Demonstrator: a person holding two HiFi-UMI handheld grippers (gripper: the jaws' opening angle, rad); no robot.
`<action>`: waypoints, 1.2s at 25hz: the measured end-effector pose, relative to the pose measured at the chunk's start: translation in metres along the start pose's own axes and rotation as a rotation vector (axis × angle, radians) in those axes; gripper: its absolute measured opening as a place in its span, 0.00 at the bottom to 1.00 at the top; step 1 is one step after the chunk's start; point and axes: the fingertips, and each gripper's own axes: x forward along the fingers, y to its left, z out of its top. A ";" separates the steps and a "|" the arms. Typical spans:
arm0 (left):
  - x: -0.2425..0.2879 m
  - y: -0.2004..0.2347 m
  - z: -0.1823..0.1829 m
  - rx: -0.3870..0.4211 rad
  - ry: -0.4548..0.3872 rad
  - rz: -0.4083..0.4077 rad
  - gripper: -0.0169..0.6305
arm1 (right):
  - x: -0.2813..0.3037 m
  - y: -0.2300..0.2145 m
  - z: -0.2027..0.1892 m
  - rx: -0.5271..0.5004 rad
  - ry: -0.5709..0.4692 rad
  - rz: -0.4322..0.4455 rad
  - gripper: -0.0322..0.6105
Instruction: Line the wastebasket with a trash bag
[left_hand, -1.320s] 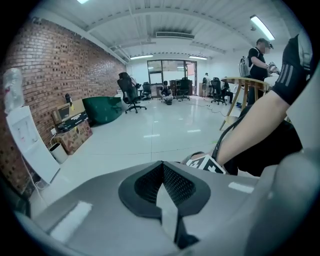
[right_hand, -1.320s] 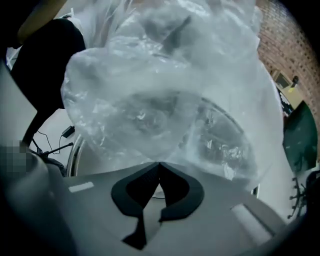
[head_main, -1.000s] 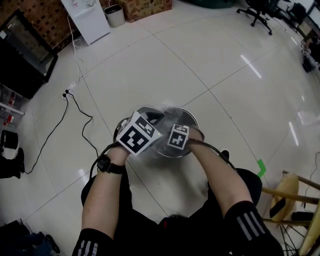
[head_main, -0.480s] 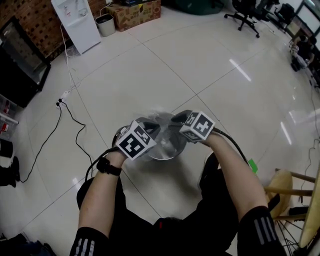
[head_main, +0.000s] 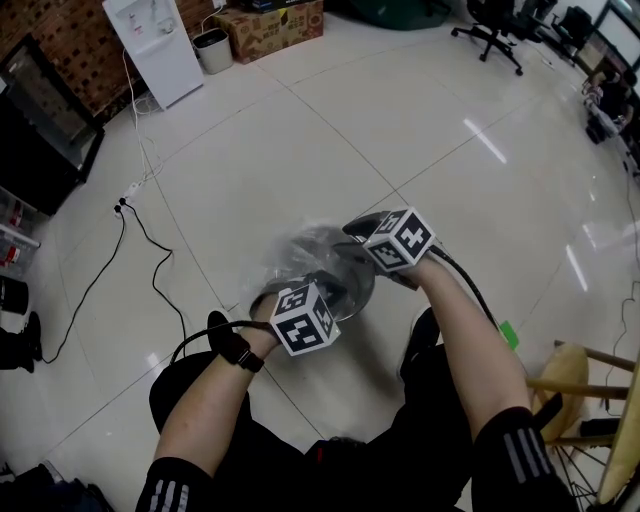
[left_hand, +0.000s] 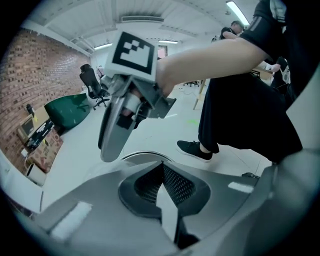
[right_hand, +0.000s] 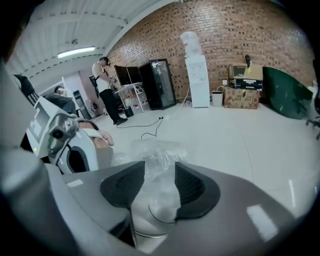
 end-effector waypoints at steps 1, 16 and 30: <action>0.001 -0.003 0.001 0.011 0.000 -0.006 0.02 | 0.004 0.001 -0.001 0.006 0.002 0.014 0.36; 0.002 -0.028 0.009 0.085 -0.018 -0.063 0.02 | 0.045 -0.016 -0.019 -0.195 0.170 -0.144 0.32; 0.004 -0.028 0.007 0.081 -0.002 -0.074 0.02 | 0.060 -0.006 -0.101 -0.128 0.421 -0.011 0.06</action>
